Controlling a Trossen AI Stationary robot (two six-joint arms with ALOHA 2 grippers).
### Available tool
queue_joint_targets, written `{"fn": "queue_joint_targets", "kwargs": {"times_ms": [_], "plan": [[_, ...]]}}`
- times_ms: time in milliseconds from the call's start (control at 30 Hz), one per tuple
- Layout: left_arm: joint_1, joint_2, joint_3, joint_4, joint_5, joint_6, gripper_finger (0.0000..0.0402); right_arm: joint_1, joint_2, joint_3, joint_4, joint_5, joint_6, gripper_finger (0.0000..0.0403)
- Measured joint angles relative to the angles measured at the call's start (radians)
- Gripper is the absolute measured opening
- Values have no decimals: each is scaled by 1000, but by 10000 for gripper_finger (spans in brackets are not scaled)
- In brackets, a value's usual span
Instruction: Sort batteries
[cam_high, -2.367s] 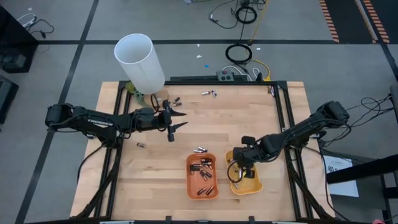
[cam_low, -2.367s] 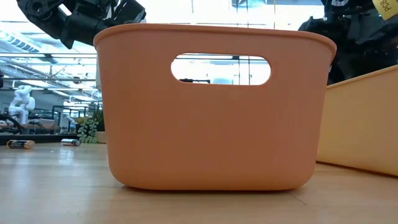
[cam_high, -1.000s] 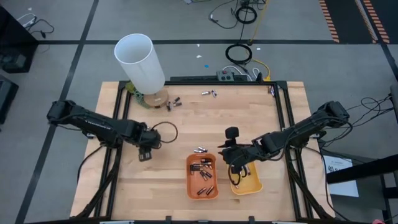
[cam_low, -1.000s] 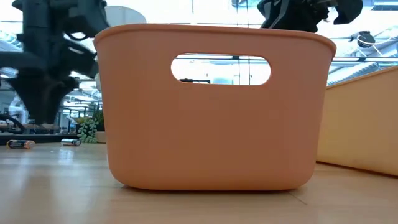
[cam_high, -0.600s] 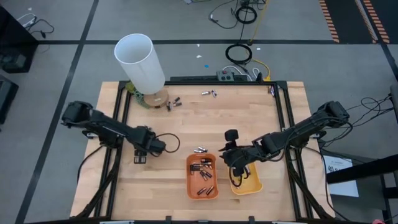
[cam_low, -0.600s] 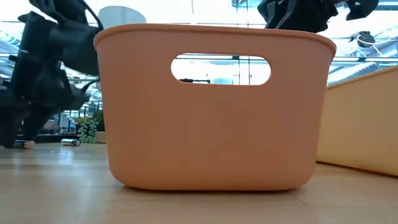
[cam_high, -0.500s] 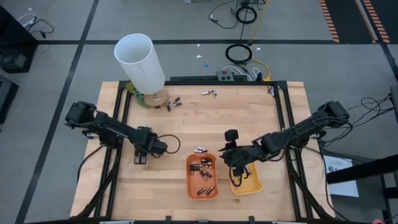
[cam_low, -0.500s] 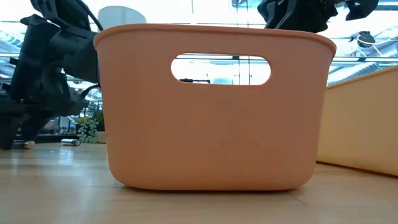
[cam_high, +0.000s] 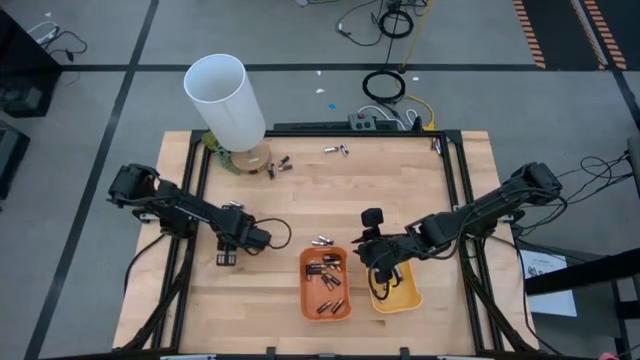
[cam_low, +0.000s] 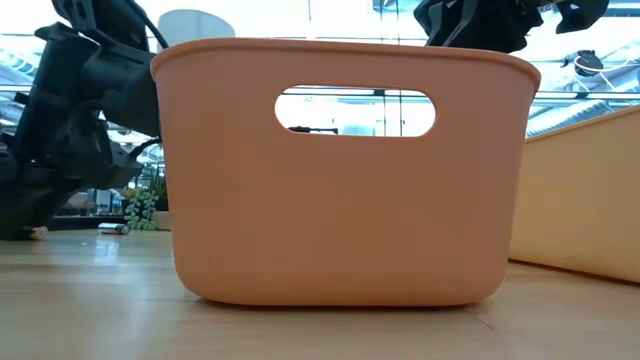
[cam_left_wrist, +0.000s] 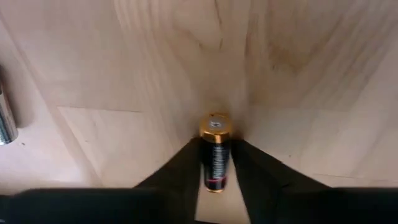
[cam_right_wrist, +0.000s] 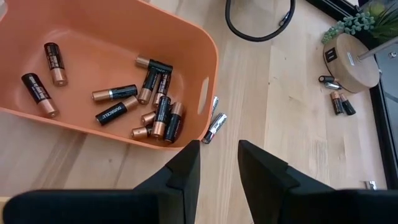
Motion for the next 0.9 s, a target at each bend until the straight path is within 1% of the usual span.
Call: {"fn": "queue_joint_targets", "kwargs": {"times_ms": [100, 133, 333, 400, 500, 767, 900], "plan": [[0, 0, 9, 6, -2, 3, 52, 0, 0, 0, 0, 0, 0, 100], [0, 0, 12, 7, -3, 7, 47, 0, 0, 0, 0, 0, 0, 100], [1, -3, 64, 49, -6, 41, 47, 0, 0, 0, 0, 0, 1, 100], [1, -4, 104, 78, -10, 53, 47, 0, 0, 0, 1, 0, 1, 100], [1, -4, 157, 45, -11, 79, 47, 0, 0, 0, -1, 0, 9, 100], [0, -6, 345, 48, -12, 119, 47, 0, 0, -1, -21, 0, 24, 100], [-19, -6, 421, 63, -12, 151, 47, 0, 0, -1, -22, 0, 24, 100]]}}
